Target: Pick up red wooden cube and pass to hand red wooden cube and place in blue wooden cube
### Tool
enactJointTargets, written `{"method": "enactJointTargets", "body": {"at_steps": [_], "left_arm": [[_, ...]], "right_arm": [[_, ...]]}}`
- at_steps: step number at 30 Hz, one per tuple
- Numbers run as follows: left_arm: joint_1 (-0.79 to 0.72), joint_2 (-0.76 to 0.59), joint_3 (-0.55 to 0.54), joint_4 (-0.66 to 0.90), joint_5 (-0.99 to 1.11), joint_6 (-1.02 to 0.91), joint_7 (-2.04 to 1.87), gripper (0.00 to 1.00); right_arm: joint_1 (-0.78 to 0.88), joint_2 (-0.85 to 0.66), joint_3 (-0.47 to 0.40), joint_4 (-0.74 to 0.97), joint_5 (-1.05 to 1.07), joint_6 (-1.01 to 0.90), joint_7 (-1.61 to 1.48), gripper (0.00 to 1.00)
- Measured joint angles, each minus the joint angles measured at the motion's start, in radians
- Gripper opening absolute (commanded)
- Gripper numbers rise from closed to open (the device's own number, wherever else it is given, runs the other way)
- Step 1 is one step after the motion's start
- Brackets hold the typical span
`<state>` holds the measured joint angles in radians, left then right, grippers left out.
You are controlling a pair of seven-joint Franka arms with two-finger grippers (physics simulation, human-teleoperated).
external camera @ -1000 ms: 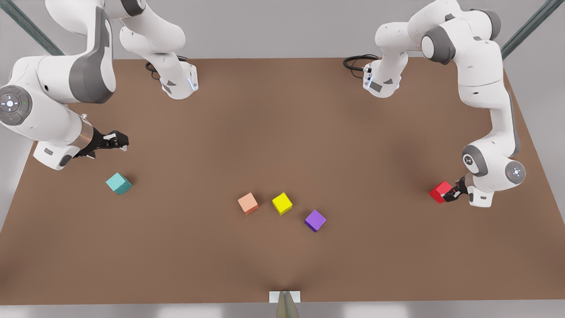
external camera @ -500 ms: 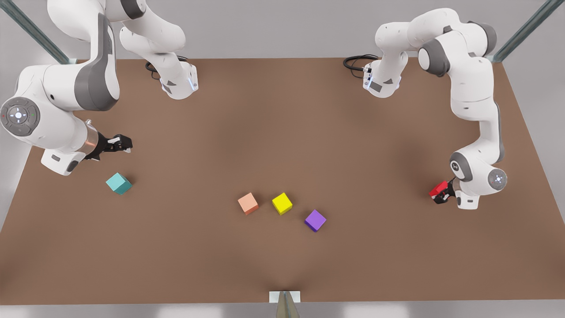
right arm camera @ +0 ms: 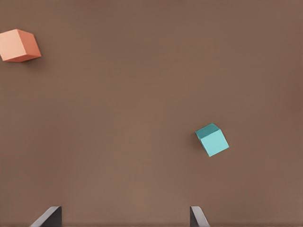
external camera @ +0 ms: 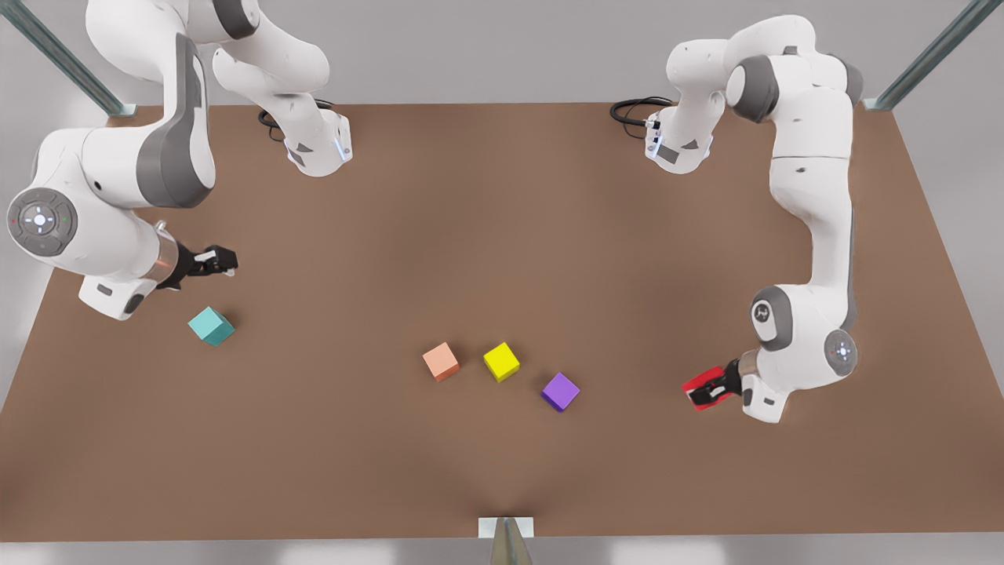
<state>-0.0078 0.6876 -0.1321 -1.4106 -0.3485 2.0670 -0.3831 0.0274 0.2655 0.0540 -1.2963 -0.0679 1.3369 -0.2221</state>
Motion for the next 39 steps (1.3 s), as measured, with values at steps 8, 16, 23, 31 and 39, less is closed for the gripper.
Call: {"method": "enactJointTargets", "body": {"at_steps": [8,16,23,31,39], "left_arm": [[-0.001,0.229,-0.430,0.263,-0.245,-0.202,-0.005,0.45],[-0.032,0.329,-0.548,0.338,-0.430,-0.133,0.085,0.44],[-0.073,0.348,-0.551,0.343,-0.467,-0.038,0.172,0.44],[-0.073,0.351,-0.552,0.341,-0.513,0.027,0.271,0.43],[-0.071,0.349,-0.561,0.338,-0.533,0.070,0.419,0.43]], "right_arm": [[0.116,0.231,0.025,0.080,0.298,0.067,-0.012,1.00],[0.103,0.471,0.026,0.058,0.989,0.160,-0.169,1.00],[0.155,0.262,0.032,-0.328,1.223,0.534,-0.582,1.00],[0.204,0.231,0.040,-0.468,1.456,0.737,-1.030,1.00],[0.208,0.275,0.099,-0.474,1.628,0.753,-1.319,1.00]]}}
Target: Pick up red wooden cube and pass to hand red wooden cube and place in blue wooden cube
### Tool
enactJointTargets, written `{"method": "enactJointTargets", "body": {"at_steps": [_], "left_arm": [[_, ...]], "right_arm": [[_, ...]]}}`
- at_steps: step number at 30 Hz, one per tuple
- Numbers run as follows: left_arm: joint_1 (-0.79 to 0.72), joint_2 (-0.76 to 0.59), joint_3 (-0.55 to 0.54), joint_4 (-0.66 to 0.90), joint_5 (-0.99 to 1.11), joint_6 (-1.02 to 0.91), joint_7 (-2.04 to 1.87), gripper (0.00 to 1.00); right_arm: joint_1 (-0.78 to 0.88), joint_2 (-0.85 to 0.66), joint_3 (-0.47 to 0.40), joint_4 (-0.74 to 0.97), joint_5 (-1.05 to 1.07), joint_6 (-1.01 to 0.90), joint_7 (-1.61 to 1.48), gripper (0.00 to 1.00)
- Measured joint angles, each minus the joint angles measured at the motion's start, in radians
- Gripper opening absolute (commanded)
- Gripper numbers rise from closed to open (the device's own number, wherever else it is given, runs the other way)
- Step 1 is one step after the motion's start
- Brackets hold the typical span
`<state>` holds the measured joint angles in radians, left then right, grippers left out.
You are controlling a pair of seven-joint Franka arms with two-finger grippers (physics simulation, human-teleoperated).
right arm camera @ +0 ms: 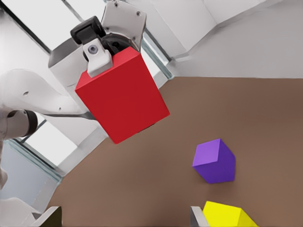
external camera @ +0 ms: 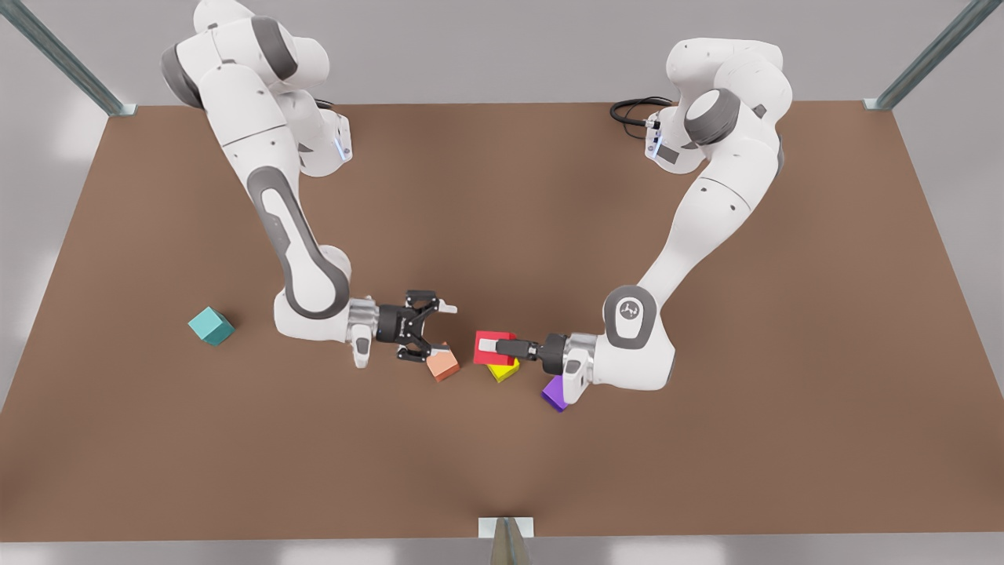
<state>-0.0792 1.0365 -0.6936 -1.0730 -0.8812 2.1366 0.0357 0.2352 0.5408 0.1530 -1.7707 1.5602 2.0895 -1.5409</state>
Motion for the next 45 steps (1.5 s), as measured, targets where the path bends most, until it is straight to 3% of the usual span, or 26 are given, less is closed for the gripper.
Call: {"method": "enactJointTargets", "body": {"at_steps": [18,45], "left_arm": [[0.001,-0.001,-0.013,-0.018,-0.004,0.053,0.192,0.44],[-0.028,0.004,-0.014,-0.021,-0.019,0.087,0.280,0.47]], "right_arm": [[0.000,0.056,0.005,0.130,0.040,-0.058,-0.327,1.00],[0.033,0.160,0.006,0.268,0.055,-0.039,-0.443,1.00]]}}
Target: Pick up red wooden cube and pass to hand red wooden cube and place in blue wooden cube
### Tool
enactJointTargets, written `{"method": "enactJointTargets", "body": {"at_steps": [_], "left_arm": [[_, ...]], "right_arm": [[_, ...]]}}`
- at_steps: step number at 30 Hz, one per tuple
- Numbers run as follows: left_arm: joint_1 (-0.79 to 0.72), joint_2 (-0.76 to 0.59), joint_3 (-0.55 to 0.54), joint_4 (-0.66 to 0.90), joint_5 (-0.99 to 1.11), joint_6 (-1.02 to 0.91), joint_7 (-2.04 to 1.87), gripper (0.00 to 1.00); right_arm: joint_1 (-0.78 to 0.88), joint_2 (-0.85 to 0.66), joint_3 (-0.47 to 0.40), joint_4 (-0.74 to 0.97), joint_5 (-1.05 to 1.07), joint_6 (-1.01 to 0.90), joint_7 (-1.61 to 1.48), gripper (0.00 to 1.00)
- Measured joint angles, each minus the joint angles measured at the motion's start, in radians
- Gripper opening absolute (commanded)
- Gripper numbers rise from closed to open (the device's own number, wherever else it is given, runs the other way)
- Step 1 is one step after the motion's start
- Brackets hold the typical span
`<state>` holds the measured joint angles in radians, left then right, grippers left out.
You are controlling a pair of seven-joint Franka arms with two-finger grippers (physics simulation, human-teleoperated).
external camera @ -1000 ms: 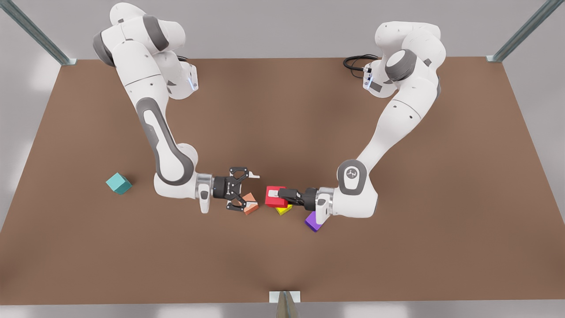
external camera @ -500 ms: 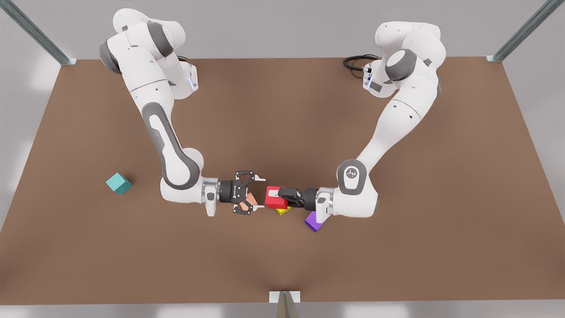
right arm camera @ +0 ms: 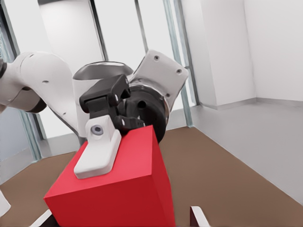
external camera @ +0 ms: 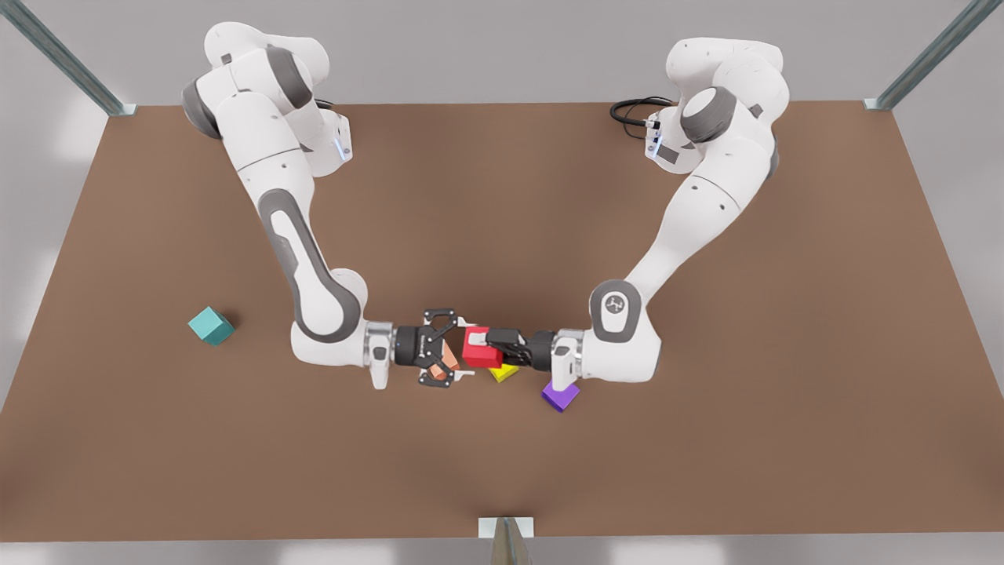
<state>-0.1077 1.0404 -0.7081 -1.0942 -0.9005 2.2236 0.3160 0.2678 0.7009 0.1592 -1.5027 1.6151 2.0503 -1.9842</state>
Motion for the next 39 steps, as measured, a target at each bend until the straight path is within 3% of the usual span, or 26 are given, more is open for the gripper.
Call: {"method": "enactJointTargets", "body": {"at_steps": [9,10,14,21,22,23,24,25,34,39], "left_arm": [[-0.016,0.002,0.000,0.000,0.000,0.026,0.009,0.47],[-0.016,0.002,0.000,0.000,0.000,0.028,0.010,0.47],[-0.016,0.002,0.000,0.000,-0.001,0.033,0.012,0.47],[-0.016,0.007,-0.001,0.001,-0.004,0.039,0.017,0.47],[-0.016,0.008,-0.001,0.001,-0.005,0.040,0.018,0.50],[-0.016,0.008,-0.001,0.001,-0.007,0.041,0.020,0.61],[-0.017,0.008,0.000,0.001,-0.010,0.041,0.024,0.88],[-0.017,0.009,0.000,0.000,-0.017,0.040,0.031,1.00],[-0.007,0.003,0.000,-0.013,-0.031,0.045,0.066,1.00],[0.171,-0.033,-0.100,-0.137,-0.022,0.024,0.082,1.00]], "right_arm": [[0.021,0.011,0.002,0.015,0.005,0.015,-0.007,1.00],[0.021,0.012,0.002,0.016,0.006,0.016,-0.007,0.98],[0.019,0.013,0.001,0.017,0.005,0.018,-0.007,0.62],[0.019,0.012,0.000,0.016,0.011,0.038,-0.007,0.61],[0.018,0.012,0.000,0.016,0.012,0.039,-0.007,0.61],[0.018,0.012,0.000,0.016,0.012,0.041,-0.007,0.61],[0.017,0.012,0.000,0.016,0.012,0.042,-0.008,0.61],[0.015,0.012,0.000,0.015,0.013,0.042,-0.008,0.61],[0.014,0.010,0.000,0.016,0.005,0.037,-0.003,0.61],[0.011,0.010,-0.002,0.017,-0.002,0.032,0.002,0.61]]}}
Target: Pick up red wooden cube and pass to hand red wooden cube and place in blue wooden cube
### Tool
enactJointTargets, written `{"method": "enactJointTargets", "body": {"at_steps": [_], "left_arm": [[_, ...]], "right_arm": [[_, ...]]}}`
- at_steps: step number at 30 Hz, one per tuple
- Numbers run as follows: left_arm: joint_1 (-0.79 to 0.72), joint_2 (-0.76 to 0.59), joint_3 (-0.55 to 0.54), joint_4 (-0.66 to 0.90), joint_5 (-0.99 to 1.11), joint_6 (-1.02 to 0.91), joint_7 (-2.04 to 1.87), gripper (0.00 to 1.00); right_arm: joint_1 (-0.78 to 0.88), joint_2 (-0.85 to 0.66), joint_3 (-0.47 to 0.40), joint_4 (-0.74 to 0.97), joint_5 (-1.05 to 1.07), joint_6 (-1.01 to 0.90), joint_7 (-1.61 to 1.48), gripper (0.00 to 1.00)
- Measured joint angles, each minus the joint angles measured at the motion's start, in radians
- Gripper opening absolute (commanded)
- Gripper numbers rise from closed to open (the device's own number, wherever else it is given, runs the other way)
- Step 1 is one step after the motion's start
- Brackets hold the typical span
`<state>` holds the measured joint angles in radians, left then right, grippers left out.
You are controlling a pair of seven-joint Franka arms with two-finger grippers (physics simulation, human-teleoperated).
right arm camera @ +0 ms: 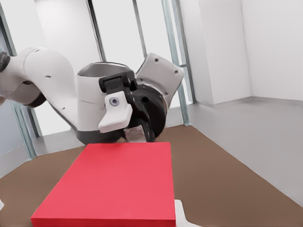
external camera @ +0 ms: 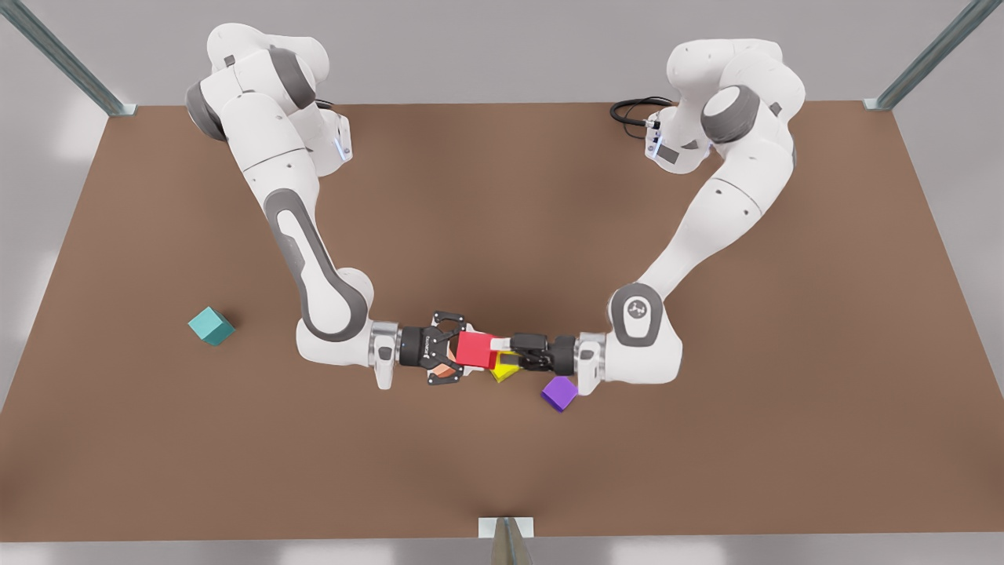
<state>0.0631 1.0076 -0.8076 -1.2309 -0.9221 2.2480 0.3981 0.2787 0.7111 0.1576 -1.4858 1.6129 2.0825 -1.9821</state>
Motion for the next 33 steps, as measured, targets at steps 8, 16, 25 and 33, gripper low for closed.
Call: {"method": "enactJointTargets", "body": {"at_steps": [8,16,25,33], "left_arm": [[0.276,-0.183,-0.045,0.051,0.670,-0.383,-0.109,1.00],[0.000,-0.734,0.512,-0.330,1.110,-0.684,-0.291,1.00],[-0.067,-0.772,0.578,-0.283,0.981,-0.763,-0.349,1.00],[-0.063,-0.768,0.578,-0.282,0.968,-0.791,-0.382,1.00]], "right_arm": [[-0.221,-0.052,-0.010,0.017,-0.451,-0.072,0.059,0.62],[-0.319,-0.151,-0.168,-0.025,-1.334,-0.152,0.248,0.62],[-0.340,-0.271,-0.227,-0.274,-1.684,-0.096,0.433,0.63],[-0.413,-0.322,-0.228,-0.377,-1.837,0.011,0.531,0.63]]}}
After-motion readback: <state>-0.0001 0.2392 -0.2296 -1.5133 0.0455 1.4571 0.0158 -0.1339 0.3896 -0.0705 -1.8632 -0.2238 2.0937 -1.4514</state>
